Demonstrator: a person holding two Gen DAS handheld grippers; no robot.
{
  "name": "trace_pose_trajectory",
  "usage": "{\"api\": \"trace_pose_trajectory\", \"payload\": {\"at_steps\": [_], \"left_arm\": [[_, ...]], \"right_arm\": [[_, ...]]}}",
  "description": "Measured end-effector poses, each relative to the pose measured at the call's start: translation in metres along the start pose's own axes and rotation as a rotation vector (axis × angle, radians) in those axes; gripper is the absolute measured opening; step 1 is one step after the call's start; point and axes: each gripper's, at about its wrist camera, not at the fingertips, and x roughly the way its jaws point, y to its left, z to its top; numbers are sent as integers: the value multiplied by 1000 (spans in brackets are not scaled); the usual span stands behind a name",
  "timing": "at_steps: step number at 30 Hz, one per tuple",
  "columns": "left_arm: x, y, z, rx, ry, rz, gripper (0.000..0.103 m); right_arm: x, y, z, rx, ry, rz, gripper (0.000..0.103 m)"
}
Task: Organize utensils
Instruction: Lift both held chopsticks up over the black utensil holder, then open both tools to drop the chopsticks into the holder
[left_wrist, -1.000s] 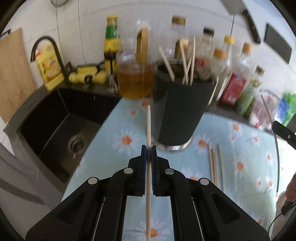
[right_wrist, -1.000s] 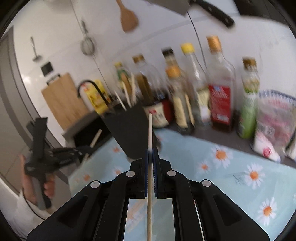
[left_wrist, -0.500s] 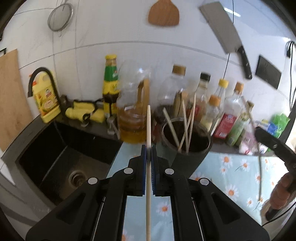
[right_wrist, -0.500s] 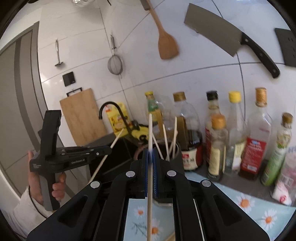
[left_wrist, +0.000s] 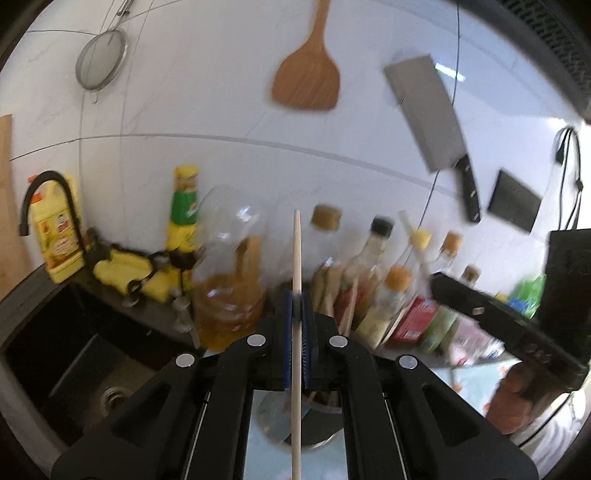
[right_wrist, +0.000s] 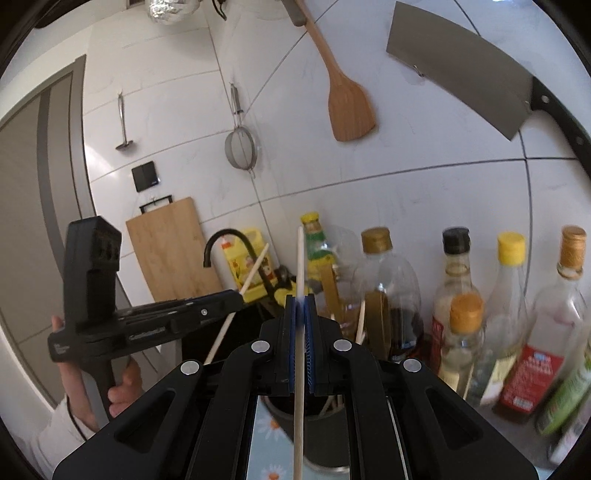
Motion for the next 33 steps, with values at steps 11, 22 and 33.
{"api": "trace_pose_trajectory", "payload": {"at_steps": [11,22,33], "left_arm": [[26,1,17,-68,-124,-122,5],[67,8,6,-114,-165,-212,5],[71,27,-30,-139,-149,-204,5]], "right_arm": [[39,-13,24,13,-75,44,5],[71,-33,21,62,-104,62,5],[98,-42,-14,93,-41,59,5]]}}
